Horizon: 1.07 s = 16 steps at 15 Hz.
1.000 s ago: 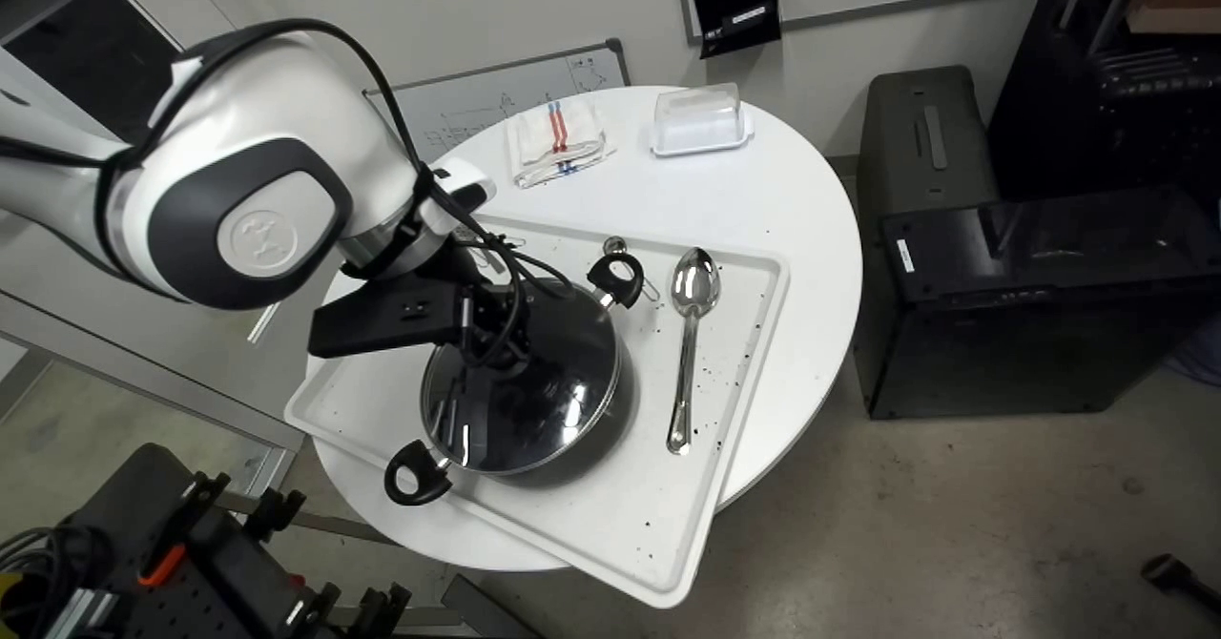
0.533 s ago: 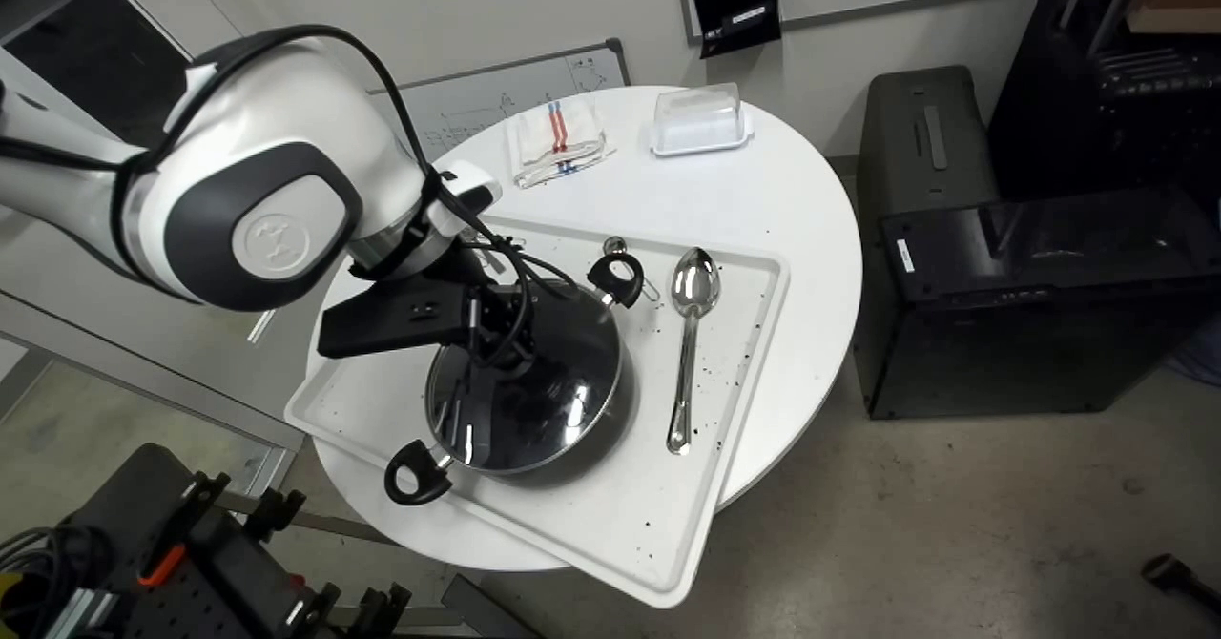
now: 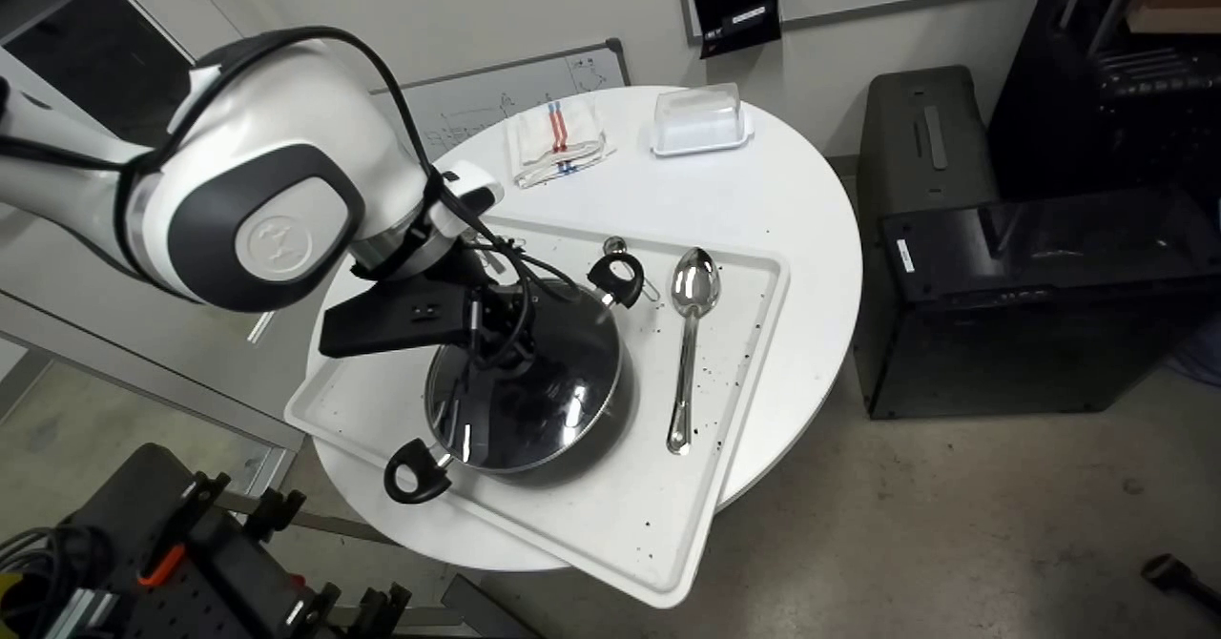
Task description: Put the glass lid on the pot.
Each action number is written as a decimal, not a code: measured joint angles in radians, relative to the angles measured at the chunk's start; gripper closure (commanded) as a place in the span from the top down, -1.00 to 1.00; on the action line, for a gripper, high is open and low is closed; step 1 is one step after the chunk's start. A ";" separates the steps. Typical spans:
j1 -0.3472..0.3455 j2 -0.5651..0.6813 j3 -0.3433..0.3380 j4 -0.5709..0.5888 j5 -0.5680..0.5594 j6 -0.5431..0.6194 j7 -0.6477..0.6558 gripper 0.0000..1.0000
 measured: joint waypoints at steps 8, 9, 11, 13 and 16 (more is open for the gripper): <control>-0.079 0.001 0.072 0.008 0.084 -0.010 -0.021 -0.50; -0.080 0.001 0.072 0.009 0.087 -0.011 -0.021 0.33; -0.080 0.002 0.073 0.010 0.087 -0.012 -0.021 0.64; -0.078 0.003 0.072 0.012 0.087 -0.012 -0.021 0.93; -0.070 0.001 0.065 0.014 0.086 -0.011 -0.021 1.00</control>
